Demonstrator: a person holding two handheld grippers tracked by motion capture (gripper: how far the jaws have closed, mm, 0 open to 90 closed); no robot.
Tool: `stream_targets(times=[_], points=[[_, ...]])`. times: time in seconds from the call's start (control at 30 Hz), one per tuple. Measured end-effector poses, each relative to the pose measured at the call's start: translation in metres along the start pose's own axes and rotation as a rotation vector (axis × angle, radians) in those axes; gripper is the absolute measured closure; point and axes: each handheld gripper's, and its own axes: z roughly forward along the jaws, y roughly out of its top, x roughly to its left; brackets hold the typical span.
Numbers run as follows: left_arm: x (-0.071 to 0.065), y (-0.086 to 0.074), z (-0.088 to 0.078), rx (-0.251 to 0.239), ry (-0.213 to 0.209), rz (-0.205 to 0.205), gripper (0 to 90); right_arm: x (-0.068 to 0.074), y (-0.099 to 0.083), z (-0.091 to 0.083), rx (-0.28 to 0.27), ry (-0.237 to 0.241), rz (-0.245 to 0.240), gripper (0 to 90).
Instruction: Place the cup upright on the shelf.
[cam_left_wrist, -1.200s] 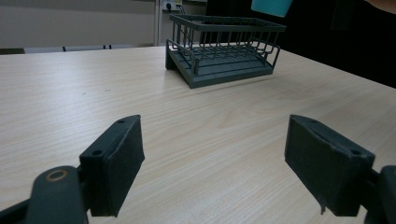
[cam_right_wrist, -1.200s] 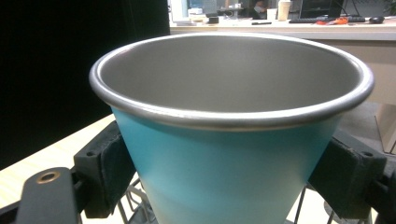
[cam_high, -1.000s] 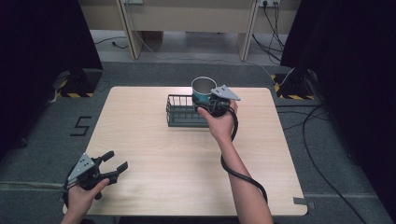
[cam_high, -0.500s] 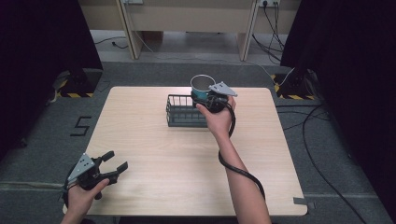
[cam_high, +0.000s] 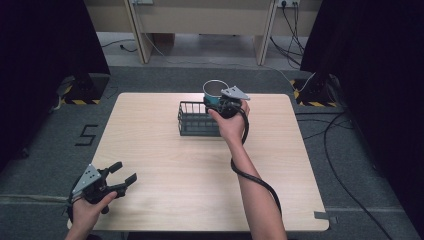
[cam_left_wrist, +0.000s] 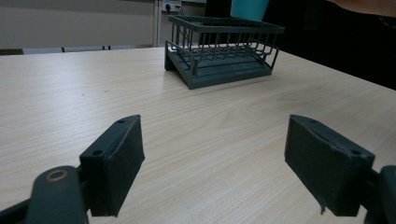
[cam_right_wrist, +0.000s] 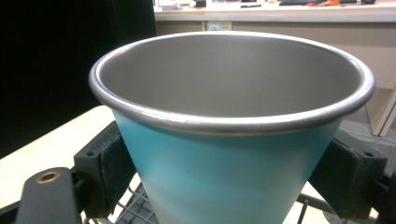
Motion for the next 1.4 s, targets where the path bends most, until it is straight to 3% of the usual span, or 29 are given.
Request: stream_targets(times=[0.8, 1.4], points=[[0.0, 0.0, 0.0, -0.004, -0.003, -0.004, 18.9, -0.006, -0.026, 0.026, 0.108, -0.038, 0.024, 16.9], [0.0, 0.0, 0.0, -0.007, -0.007, -0.009, 18.8, -0.006, -0.034, 0.032, 0.154, -0.05, 0.021, 16.7]])
